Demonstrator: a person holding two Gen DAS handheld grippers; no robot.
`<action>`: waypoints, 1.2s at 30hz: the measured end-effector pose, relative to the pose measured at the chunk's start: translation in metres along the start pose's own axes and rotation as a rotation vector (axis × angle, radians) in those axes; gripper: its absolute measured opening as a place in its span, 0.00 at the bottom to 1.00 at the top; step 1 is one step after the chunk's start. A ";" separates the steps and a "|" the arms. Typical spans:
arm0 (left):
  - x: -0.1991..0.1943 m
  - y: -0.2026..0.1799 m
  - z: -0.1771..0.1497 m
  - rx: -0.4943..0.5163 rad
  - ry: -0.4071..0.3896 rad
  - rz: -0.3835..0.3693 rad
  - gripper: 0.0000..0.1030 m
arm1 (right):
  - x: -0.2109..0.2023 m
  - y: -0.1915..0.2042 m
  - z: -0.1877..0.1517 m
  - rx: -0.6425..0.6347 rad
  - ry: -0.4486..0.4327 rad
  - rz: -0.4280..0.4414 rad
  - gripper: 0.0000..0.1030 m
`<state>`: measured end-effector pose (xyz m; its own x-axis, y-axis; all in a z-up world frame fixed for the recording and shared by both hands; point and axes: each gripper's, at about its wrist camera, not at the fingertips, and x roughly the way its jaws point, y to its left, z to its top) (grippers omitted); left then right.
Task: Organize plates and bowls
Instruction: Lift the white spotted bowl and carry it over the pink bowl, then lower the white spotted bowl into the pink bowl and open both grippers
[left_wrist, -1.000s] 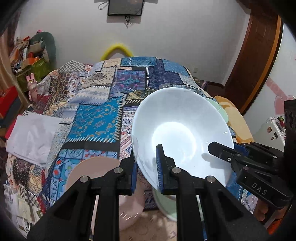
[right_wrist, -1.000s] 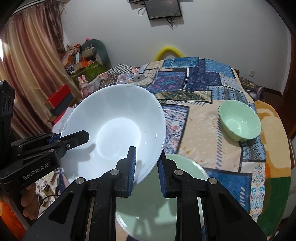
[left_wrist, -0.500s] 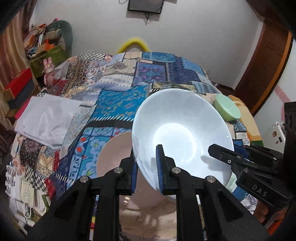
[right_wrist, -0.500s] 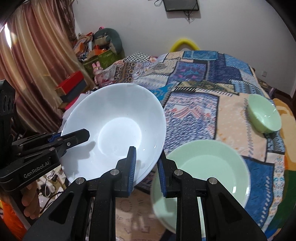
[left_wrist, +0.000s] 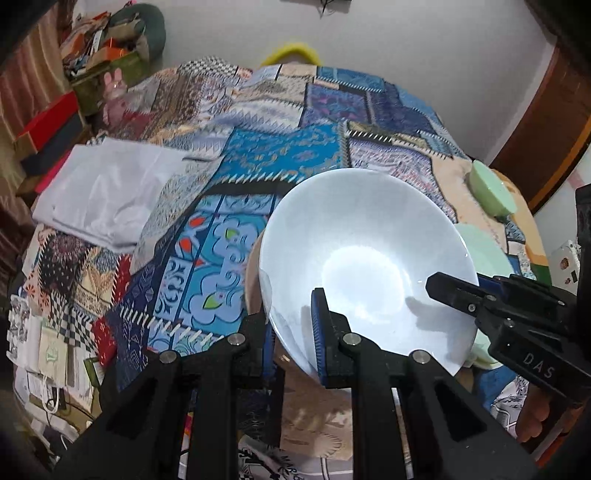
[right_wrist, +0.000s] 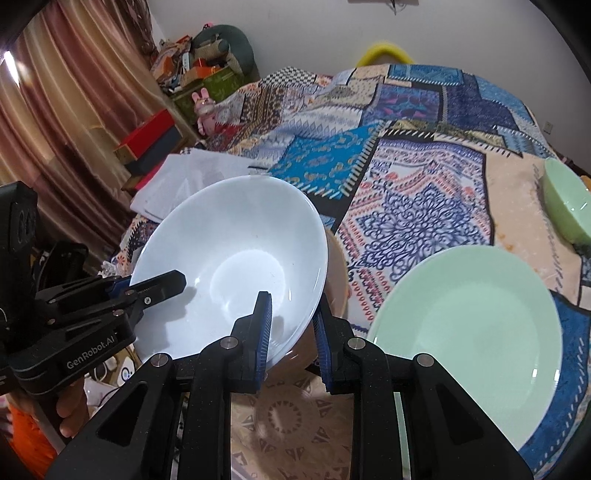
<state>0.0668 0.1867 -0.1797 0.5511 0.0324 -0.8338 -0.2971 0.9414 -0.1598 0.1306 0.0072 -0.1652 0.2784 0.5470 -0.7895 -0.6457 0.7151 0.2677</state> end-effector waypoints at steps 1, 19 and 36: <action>0.003 0.002 -0.001 -0.002 0.007 0.000 0.17 | 0.002 0.001 -0.001 0.000 0.006 0.000 0.20; 0.026 0.006 -0.003 -0.003 0.043 -0.011 0.16 | 0.011 -0.002 -0.003 0.001 0.050 -0.008 0.22; 0.023 -0.009 0.000 0.076 0.036 0.088 0.17 | -0.007 -0.006 -0.006 -0.049 0.009 -0.033 0.23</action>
<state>0.0819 0.1794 -0.1976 0.4966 0.1052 -0.8616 -0.2823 0.9582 -0.0457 0.1282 -0.0037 -0.1651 0.2938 0.5194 -0.8024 -0.6702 0.7105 0.2145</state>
